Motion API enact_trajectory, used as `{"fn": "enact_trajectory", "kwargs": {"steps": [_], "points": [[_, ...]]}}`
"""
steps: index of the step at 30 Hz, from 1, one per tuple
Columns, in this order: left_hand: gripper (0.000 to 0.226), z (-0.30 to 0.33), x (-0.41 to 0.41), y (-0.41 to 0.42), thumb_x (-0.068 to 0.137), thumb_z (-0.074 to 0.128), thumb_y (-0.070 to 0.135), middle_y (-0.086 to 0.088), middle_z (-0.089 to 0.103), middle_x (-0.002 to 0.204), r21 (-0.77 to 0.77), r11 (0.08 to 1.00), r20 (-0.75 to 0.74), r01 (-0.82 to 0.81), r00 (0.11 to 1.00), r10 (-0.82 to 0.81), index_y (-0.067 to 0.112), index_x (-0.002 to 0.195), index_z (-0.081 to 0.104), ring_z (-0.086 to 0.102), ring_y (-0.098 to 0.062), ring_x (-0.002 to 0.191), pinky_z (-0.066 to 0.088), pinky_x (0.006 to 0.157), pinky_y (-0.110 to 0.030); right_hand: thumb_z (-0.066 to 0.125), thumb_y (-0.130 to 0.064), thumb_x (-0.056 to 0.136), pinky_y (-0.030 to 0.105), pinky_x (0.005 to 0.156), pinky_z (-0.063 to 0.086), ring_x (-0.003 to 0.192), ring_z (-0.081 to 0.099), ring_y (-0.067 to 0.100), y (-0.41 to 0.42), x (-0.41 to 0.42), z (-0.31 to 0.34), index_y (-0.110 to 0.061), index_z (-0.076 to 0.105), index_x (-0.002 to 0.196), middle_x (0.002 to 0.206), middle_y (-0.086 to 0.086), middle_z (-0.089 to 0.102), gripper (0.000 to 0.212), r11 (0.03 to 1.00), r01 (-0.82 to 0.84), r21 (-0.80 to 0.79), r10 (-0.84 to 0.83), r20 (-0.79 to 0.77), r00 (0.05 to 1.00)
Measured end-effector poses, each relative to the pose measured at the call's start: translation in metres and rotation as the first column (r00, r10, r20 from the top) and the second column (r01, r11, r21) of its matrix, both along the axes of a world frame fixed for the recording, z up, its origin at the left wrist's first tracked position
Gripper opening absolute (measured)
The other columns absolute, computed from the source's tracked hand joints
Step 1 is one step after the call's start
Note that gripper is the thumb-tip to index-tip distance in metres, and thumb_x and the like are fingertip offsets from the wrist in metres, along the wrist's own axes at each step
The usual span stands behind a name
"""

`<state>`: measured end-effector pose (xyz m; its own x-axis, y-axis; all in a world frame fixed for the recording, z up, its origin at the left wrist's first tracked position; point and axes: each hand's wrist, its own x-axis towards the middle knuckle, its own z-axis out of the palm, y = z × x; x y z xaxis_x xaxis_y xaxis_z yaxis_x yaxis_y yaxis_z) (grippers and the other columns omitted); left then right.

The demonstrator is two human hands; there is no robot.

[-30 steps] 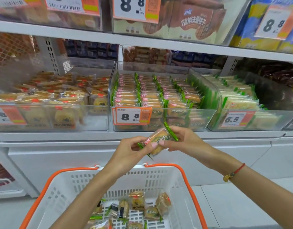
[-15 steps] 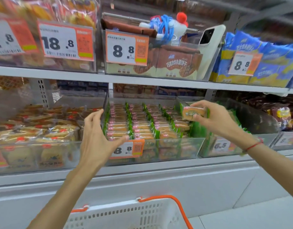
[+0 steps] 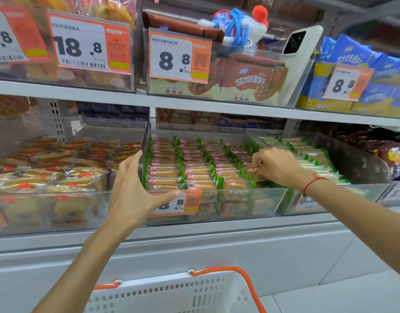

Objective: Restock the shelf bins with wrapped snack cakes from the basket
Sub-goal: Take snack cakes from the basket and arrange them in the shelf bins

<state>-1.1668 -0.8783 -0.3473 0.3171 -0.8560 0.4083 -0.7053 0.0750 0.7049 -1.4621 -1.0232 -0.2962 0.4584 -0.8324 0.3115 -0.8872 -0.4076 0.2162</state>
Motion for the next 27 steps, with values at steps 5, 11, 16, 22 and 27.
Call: {"fn": "enact_trajectory", "kwargs": {"steps": [5,11,16,22,27], "points": [[0.12,-0.004,-0.001,-0.002,0.056,0.083,0.053,0.0,0.022,0.153,-0.017,1.0,0.032,-0.023,0.999,0.024,0.02,0.151,0.018,0.03,-0.019,0.137,0.031,0.11,-0.038,0.068,-0.019,0.084,0.031,0.07,0.043,0.098,0.06,0.023,0.003,-0.002,-0.01,-0.023,0.066,0.1,0.104,-0.003,0.066,0.016,0.999,0.014,-0.042,-0.014,-0.005,1.0],[0.12,-0.005,-0.002,-0.002,0.057,0.085,0.05,0.0,0.023,0.152,-0.013,0.999,0.031,-0.03,0.999,0.03,0.021,0.151,0.017,0.03,-0.018,0.137,0.032,0.108,-0.037,0.064,-0.02,0.087,0.028,0.07,0.041,0.096,0.062,0.025,-0.001,0.004,-0.003,-0.024,0.066,0.1,0.102,-0.003,0.068,0.013,0.996,0.079,0.033,-0.076,-0.083,0.994],[0.118,-0.001,-0.002,-0.001,0.057,0.086,0.046,-0.001,0.022,0.152,-0.016,1.0,0.01,-0.012,1.0,0.013,0.019,0.151,0.018,0.03,-0.019,0.136,0.031,0.109,-0.037,0.06,-0.024,0.09,0.036,0.083,0.05,0.106,0.061,0.023,0.008,0.003,0.01,-0.027,0.064,0.117,0.116,-0.003,0.066,0.027,0.983,0.101,0.156,-0.08,-0.132,0.988],[0.105,-0.004,0.001,0.014,0.063,0.088,0.029,-0.002,0.025,0.146,-0.192,0.981,-0.094,-0.006,0.996,-0.012,0.021,0.148,0.025,0.04,-0.018,0.126,0.037,0.107,-0.036,0.064,-0.028,0.088,0.031,0.08,0.048,0.108,0.059,0.019,0.052,0.004,0.017,-0.026,0.064,0.119,0.116,-0.005,0.064,0.03,0.999,0.014,0.05,-0.023,0.17,0.985],[0.061,-0.027,-0.007,0.049,0.075,0.08,0.016,0.007,0.048,0.123,-0.331,0.944,-0.084,-0.013,0.996,-0.016,0.026,0.127,0.05,0.047,-0.003,0.105,0.037,0.092,-0.014,0.072,-0.024,0.082,0.028,0.07,0.047,0.081,0.057,0.009,0.12,0.015,-0.016,-0.027,0.069,0.1,0.084,-0.02,0.057,0.019,0.976,-0.206,0.07,0.158,0.426,0.891]]}}
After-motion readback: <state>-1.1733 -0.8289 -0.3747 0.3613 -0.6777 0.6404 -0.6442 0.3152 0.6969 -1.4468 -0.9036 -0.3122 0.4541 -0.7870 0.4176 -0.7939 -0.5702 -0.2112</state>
